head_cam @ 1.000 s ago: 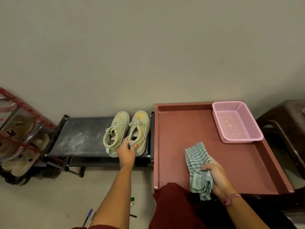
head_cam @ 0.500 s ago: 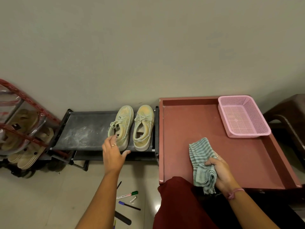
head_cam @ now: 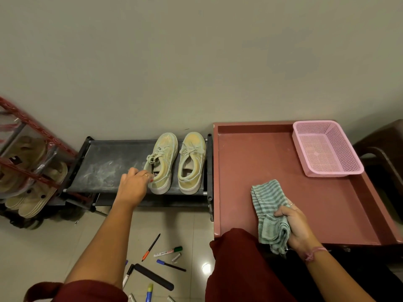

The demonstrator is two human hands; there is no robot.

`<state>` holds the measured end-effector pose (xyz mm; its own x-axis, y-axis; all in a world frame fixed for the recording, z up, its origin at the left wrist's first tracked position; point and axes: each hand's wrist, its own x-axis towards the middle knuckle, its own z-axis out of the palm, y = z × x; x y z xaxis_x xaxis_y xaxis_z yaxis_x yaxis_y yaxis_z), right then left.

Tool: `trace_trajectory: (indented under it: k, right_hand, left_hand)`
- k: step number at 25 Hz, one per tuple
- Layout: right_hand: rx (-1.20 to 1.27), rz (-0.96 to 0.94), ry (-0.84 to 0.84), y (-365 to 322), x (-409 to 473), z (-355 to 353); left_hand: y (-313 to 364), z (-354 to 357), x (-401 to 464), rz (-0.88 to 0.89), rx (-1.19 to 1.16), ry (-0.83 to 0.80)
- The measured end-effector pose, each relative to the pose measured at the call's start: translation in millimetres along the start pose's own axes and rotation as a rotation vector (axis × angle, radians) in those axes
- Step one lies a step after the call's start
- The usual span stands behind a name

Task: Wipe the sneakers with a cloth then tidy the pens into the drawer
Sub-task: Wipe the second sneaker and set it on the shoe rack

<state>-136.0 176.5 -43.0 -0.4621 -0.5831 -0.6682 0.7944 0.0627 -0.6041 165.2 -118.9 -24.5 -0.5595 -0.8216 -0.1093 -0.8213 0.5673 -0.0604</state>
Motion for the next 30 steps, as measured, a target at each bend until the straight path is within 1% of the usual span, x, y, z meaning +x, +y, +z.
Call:
trace_trajectory:
  k: [1,4,7,9,12,14,15,17,19,23,26,30]
  right_hand:
    - [0.003,0.002,0.001,-0.1,-0.2,0.6]
    - [0.019,0.003,-0.008,-3.6,-2.8,2.5]
    - [0.035,0.010,-0.011,-9.4,-7.4,3.2]
    - [0.030,0.020,-0.018,-14.9,-15.8,4.2]
    - [0.008,0.034,-0.023,-22.4,-32.1,4.1]
    - [0.015,0.035,-0.050,-28.7,-45.1,2.1]
    - [0.021,0.033,-0.061,-31.7,-51.3,0.3]
    - [0.022,0.023,-0.084,-36.8,-66.2,-4.6]
    - [0.025,0.015,-0.106,-41.7,-81.9,-12.2]
    - [0.046,-0.025,-0.119,-50.2,-108.5,-28.3]
    - [0.038,-0.076,-0.142,-60.4,-125.4,-38.2]
    - [-0.039,-0.189,-0.186,-74.1,-145.6,-51.2]
  left_hand:
    - [-0.8,0.0,-0.1,-0.014,-0.018,0.003]
    - [2.2,-9.5,2.1,-0.053,-0.137,0.082]
    - [11.1,-33.5,11.5,-0.007,-0.204,0.099]
    - [14.5,-56.6,15.4,-0.014,-0.267,0.135]
    - [14.1,-98.0,10.5,-0.115,-0.473,0.195]
    - [18.9,-129.8,-3.8,-0.162,-0.637,0.170]
    - [22.7,-143.6,-11.3,-0.159,-0.696,0.149]
    - [36.9,-168.7,-29.1,-0.104,-0.757,0.117]
    - [58.8,-188.4,-47.0,-0.020,-0.752,0.090]
    - [112.3,-209.1,-71.9,0.137,-0.822,0.021]
    - [160.4,-209.2,-84.1,0.217,-0.885,-0.021]
    - [228.3,-189.3,-103.0,0.302,-0.960,-0.133]
